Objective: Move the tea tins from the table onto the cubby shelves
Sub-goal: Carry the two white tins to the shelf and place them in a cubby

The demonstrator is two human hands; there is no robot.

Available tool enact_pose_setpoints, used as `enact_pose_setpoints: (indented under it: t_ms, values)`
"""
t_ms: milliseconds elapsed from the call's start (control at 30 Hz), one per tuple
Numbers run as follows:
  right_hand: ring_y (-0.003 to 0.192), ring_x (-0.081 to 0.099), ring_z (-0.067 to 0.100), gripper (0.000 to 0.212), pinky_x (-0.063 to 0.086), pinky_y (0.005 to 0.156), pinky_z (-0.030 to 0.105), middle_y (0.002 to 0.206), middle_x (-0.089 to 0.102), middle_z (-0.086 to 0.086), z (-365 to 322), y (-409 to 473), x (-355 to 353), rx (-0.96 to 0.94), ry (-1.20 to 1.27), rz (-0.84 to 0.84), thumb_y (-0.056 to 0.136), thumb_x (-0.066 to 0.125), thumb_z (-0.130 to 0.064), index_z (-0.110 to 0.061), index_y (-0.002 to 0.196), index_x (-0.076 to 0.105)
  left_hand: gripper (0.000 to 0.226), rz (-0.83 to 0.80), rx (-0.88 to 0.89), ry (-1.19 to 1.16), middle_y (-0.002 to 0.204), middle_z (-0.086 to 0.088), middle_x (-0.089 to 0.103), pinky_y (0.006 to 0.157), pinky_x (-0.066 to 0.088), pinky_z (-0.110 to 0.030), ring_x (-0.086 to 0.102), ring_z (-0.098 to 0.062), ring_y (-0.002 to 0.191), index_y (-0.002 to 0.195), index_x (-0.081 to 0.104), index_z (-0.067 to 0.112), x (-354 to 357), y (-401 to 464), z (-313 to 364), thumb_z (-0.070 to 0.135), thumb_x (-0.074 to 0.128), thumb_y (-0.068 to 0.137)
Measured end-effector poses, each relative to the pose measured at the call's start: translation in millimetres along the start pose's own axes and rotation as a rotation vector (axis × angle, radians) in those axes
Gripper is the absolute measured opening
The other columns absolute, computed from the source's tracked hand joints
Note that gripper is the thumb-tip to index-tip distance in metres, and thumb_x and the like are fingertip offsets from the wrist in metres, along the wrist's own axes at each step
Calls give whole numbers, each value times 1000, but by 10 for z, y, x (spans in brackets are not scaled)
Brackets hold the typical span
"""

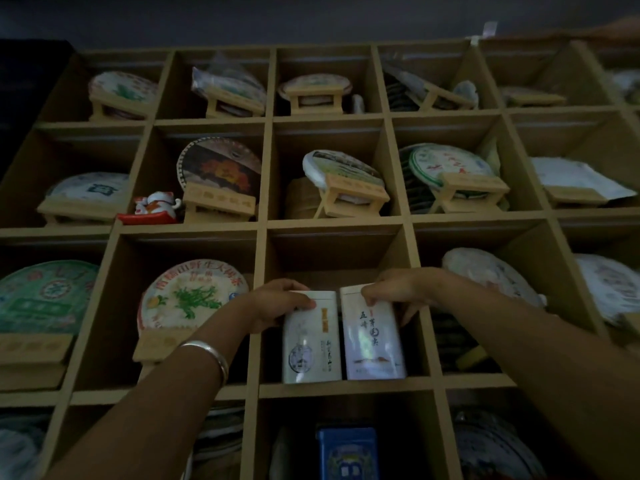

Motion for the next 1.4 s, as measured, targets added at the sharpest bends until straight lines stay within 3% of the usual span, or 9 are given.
enact_pose_setpoints:
  t_ms: [167, 300, 433, 600, 767, 867, 1067, 1233, 1400]
  values:
    - [94, 59, 18, 33, 49, 63, 33, 105, 62, 1, 4, 64, 17, -64, 12, 35, 78, 63, -34, -25, 108, 52, 20, 57, 142, 107, 101, -2, 66, 59, 54, -24, 68, -16, 86, 101, 63, 25, -6, 58, 68, 19, 68, 83]
    - [90, 54, 9, 57, 42, 64, 23, 112, 55, -5, -135, -41, -101, -252, -181, 180, 79, 66, -41, -26, 130, 44, 25, 152, 329, 391, 102, 13, 57, 59, 48, -16, 63, -7, 88, 102, 57, 35, -3, 36, 223, 27, 70, 82]
    - [113, 45, 13, 86, 40, 77, 22, 131, 39, -4, -228, -300, -92, -501, -487, 417, 64, 68, -64, -38, 136, 29, 70, 248, 572, 795, 112, 18, 45, 78, 39, -20, 47, -6, 107, 124, 46, 41, 90, -155, 332, 59, 73, 62]
    - [129, 29, 18, 123, 39, 95, 38, 146, 21, -3, 5, -379, 164, -491, -713, 509, 48, 69, -78, -42, 142, -1, 116, 281, 534, 1159, 138, 6, 41, 94, 30, -31, 38, -16, 121, 142, 20, 36, 72, -233, 95, 81, 65, 44]
    - [114, 29, 8, 119, 40, 85, 29, 140, 22, -5, 103, -314, 205, -515, -488, 402, 50, 82, -59, -53, 136, 0, 116, 279, 513, 1174, 135, 5, 43, 93, 31, -32, 41, -18, 117, 137, 15, 38, 78, -168, 48, 75, 72, 43]
    - [119, 34, 13, 118, 42, 82, 27, 138, 23, -6, 110, -265, 198, -522, -455, 396, 49, 86, -52, -54, 134, 3, 117, 262, 498, 1154, 135, 4, 42, 93, 33, -32, 42, -17, 116, 137, 14, 37, 108, -124, 22, 72, 74, 43]
    - [119, 33, 15, 115, 39, 80, 28, 140, 22, -6, 121, -139, 212, -508, -402, 365, 46, 88, -49, -58, 127, 7, 114, 204, 482, 1071, 131, 8, 40, 88, 37, -29, 35, -6, 107, 134, 17, 40, 99, -80, -12, 65, 80, 42]
    - [112, 34, 10, 114, 39, 67, 17, 136, 24, -8, 139, -111, 204, -529, -318, 342, 47, 90, -42, -58, 127, 10, 110, 186, 505, 1022, 130, 9, 39, 88, 39, -29, 37, -7, 108, 133, 19, 41, 95, -102, -13, 60, 82, 45]
    - [115, 40, 14, 111, 50, 78, 27, 132, 27, -9, 144, -159, 197, -548, -281, 316, 48, 90, -39, -58, 126, 14, 107, 154, 484, 968, 128, 12, 37, 85, 41, -28, 39, -7, 108, 131, 20, 44, 88, -69, -25, 54, 85, 47]
Point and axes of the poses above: each hand's wrist, its own y-axis towards the middle knuckle, its own x-axis out of the palm, z = x × y, the point moved 8 cm from there along y, towards the middle knuckle
